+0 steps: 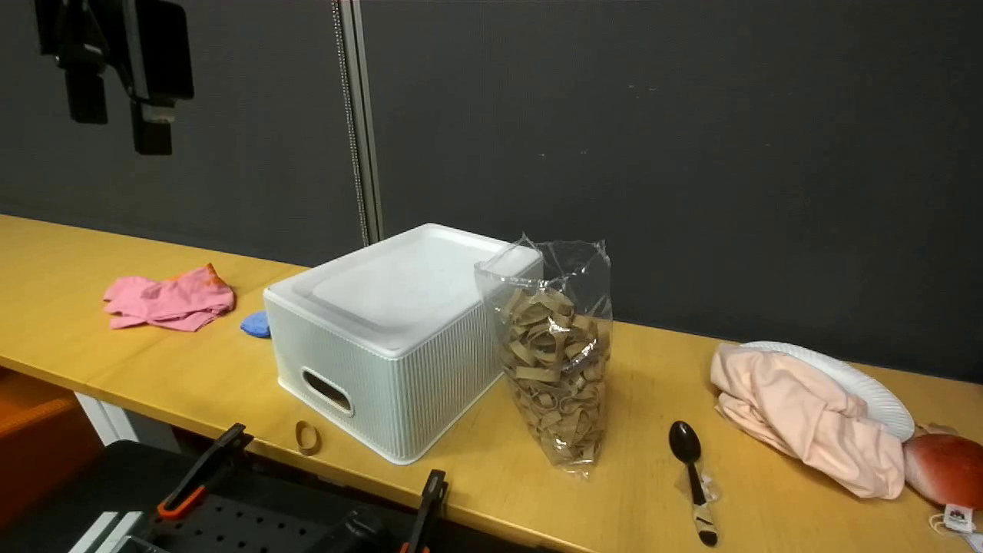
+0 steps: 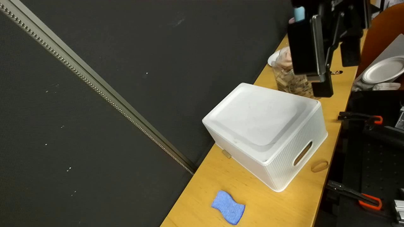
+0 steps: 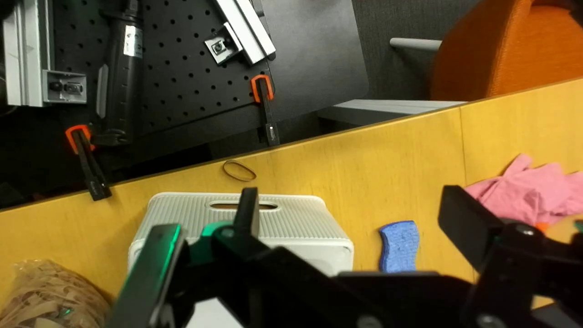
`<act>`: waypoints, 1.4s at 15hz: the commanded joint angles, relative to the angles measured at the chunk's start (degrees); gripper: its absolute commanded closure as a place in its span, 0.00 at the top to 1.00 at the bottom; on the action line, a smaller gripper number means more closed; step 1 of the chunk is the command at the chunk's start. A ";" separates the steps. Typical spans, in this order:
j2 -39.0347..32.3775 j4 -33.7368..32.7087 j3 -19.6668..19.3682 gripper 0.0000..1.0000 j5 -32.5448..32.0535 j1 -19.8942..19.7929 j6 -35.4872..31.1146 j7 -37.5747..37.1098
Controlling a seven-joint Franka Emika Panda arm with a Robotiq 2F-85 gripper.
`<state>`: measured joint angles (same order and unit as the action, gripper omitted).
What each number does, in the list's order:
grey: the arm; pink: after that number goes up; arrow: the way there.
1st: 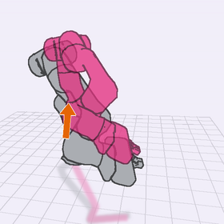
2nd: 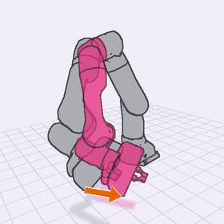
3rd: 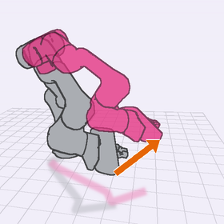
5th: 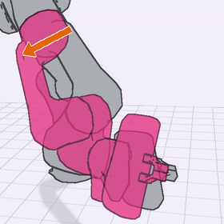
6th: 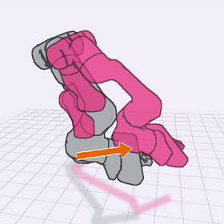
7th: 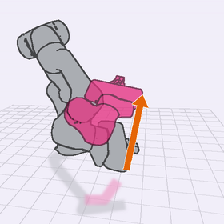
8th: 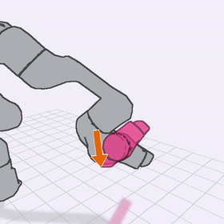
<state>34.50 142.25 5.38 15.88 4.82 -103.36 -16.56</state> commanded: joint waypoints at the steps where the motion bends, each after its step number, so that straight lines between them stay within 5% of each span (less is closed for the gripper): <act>1: -8.39 -4.52 1.06 1.00 0.50 -0.26 -8.99 3.78; 5: -21.88 -11.98 0.42 1.00 1.93 2.82 -21.83 13.08; 8: -33.11 -20.05 0.63 1.00 5.01 5.22 -24.49 21.78; 14: -55.46 -39.92 6.23 1.00 9.03 5.26 -18.53 34.07; 21: -68.58 -52.79 6.86 1.00 -3.52 8.25 -7.89 29.29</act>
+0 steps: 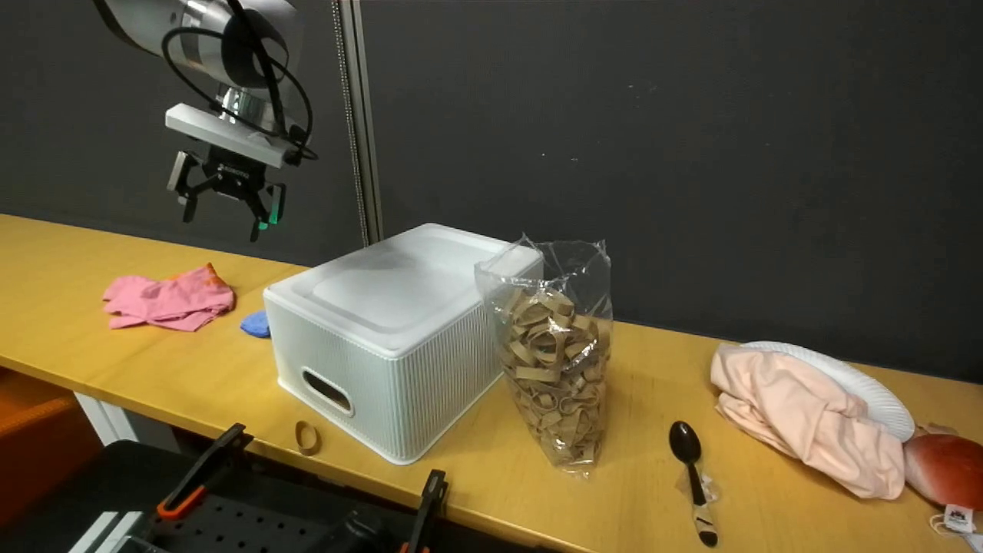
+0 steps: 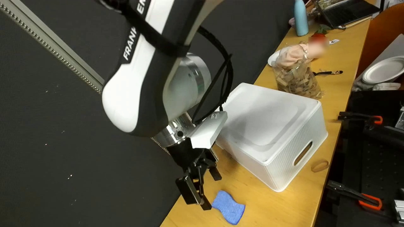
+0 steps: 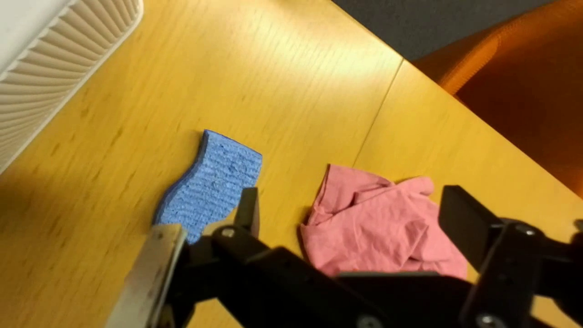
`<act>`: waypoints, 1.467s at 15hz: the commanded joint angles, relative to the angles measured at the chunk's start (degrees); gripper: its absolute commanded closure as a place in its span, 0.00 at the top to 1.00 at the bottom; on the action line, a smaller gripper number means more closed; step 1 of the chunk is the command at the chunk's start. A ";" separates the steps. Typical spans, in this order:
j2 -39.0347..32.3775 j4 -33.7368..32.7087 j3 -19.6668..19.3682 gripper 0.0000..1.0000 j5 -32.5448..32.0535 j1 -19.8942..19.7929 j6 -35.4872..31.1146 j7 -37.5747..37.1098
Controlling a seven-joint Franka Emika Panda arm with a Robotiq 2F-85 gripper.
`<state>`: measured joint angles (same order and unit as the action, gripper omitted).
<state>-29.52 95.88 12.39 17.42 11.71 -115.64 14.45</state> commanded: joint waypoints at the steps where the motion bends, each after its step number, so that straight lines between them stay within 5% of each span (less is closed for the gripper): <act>1: -5.77 -7.86 -0.09 1.00 -6.67 1.88 5.13 -1.91; 12: -19.58 -21.47 0.77 1.00 -19.03 9.91 5.68 0.82; 22: -24.23 -23.94 -0.73 1.00 -26.48 12.41 3.14 0.44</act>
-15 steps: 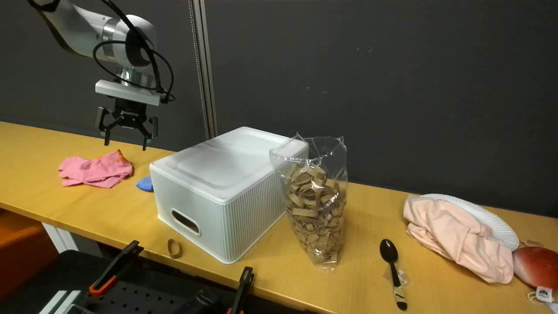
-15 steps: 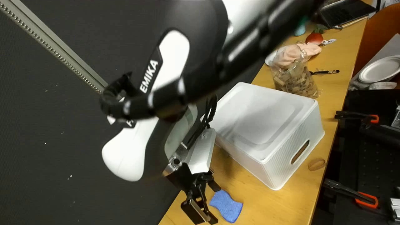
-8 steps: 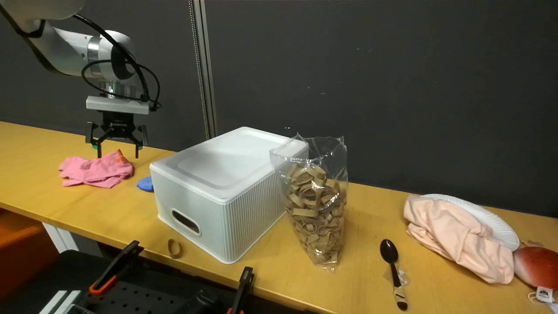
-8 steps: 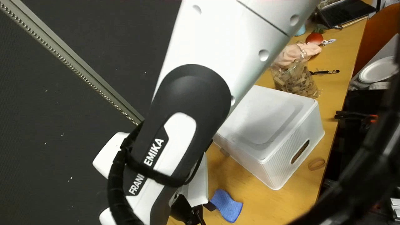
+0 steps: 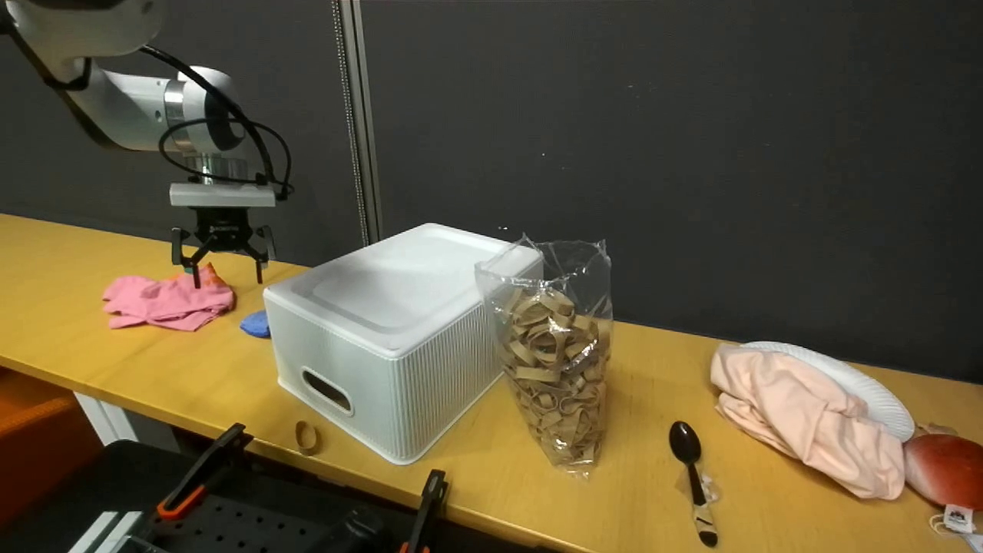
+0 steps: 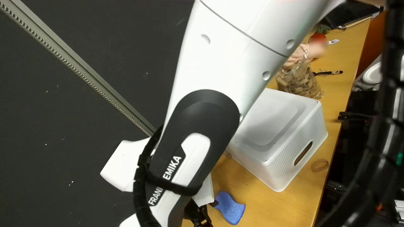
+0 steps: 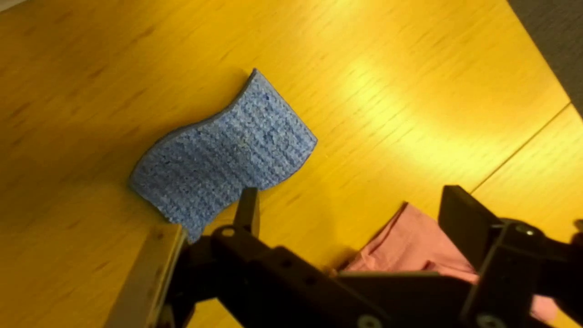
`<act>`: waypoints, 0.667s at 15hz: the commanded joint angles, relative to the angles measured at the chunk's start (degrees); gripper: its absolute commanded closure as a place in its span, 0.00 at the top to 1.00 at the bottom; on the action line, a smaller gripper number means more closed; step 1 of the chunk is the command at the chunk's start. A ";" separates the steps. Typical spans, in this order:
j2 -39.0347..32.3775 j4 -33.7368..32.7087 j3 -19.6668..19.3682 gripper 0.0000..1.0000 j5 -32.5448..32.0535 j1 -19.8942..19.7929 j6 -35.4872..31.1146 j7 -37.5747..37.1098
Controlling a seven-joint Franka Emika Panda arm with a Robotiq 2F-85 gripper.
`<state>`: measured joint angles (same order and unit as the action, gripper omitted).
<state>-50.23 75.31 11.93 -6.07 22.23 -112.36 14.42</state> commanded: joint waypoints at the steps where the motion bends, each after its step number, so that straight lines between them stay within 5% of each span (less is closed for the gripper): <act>1: -4.51 -4.00 -0.31 1.00 -3.99 2.59 -0.25 0.53; 10: -12.66 -14.02 -0.46 1.00 -10.21 8.39 -4.56 2.39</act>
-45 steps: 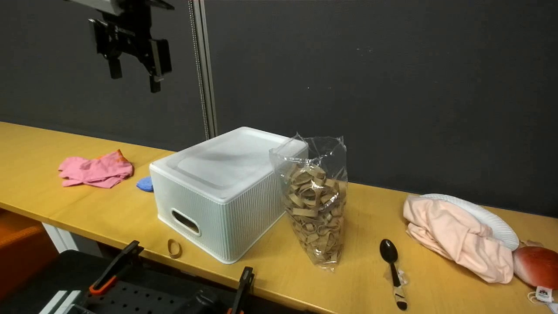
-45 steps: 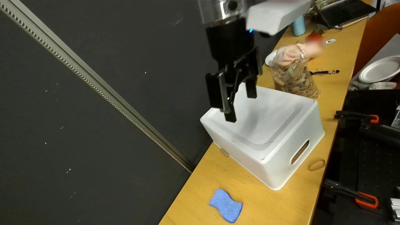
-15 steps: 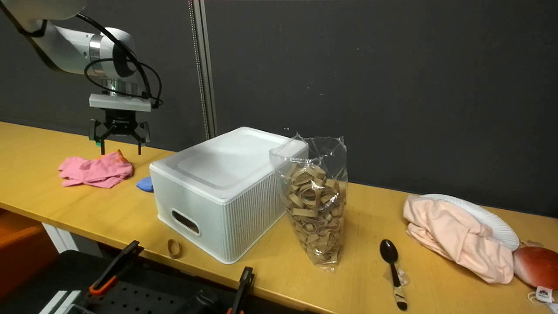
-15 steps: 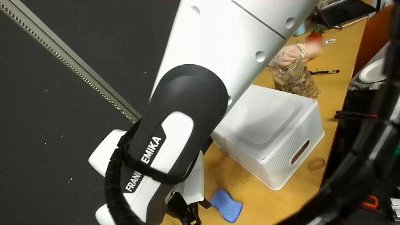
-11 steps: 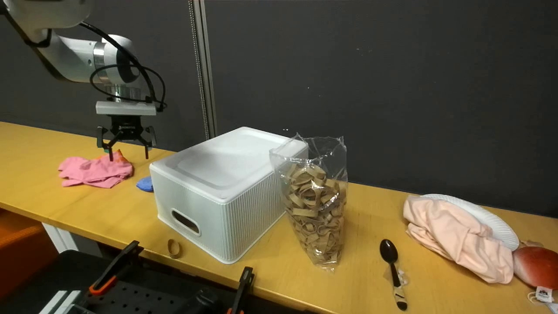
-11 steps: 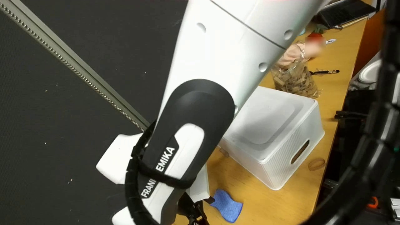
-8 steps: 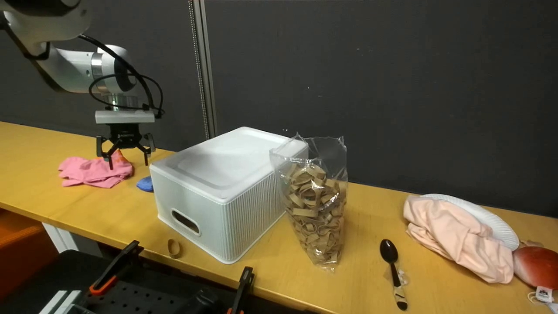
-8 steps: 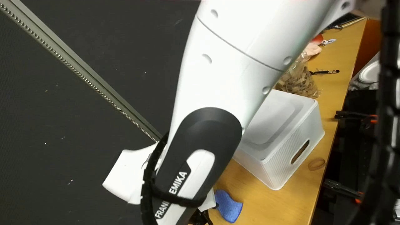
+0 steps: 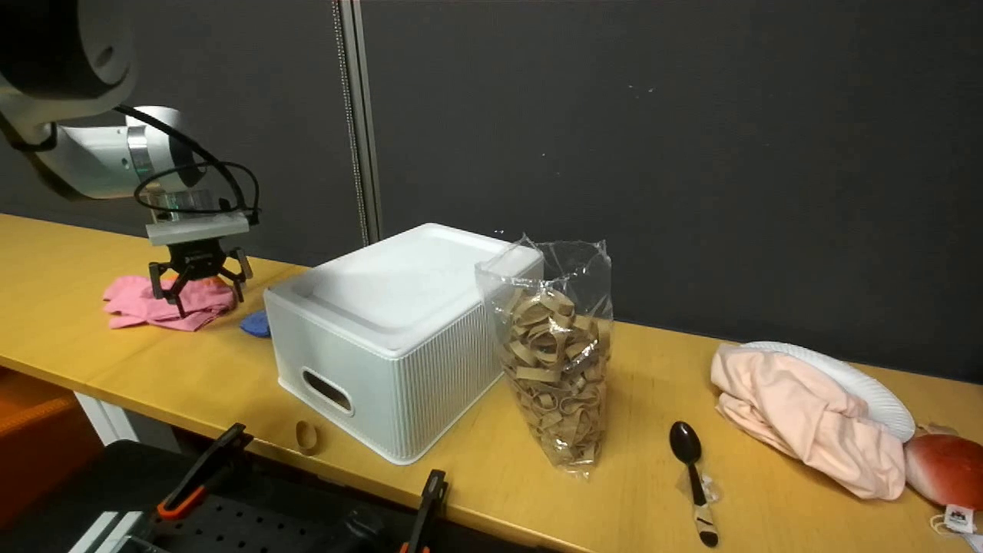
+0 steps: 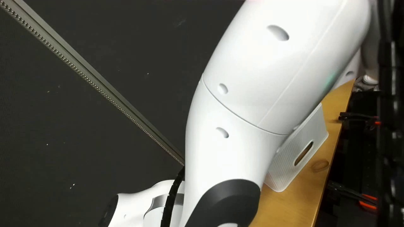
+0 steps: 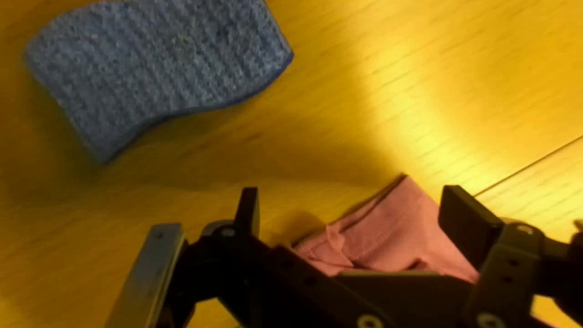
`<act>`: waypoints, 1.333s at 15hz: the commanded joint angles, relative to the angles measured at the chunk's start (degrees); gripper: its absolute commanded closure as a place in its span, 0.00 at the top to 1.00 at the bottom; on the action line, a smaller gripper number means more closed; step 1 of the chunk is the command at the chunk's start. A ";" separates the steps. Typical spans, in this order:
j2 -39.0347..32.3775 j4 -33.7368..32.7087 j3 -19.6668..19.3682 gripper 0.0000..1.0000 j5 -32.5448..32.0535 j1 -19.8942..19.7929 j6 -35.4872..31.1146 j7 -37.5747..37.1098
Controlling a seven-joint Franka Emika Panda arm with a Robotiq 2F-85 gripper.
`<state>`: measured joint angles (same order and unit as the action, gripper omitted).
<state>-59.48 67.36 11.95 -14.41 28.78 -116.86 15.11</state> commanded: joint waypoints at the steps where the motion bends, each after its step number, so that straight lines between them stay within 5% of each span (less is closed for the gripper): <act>1: -4.34 -7.51 -0.45 1.00 -1.90 2.21 -0.33 2.32; 11: -12.52 -19.28 -0.20 1.00 -0.39 4.80 -2.47 6.90; 12: -13.14 -20.25 -0.23 0.94 -0.26 4.97 -2.33 7.21; 13: -13.74 -21.10 -0.35 0.74 -0.25 5.15 -2.25 7.48; 20: -14.39 -23.36 -0.09 0.21 -0.37 5.30 -1.51 7.14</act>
<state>-72.28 46.94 12.04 -14.70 33.53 -119.27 22.11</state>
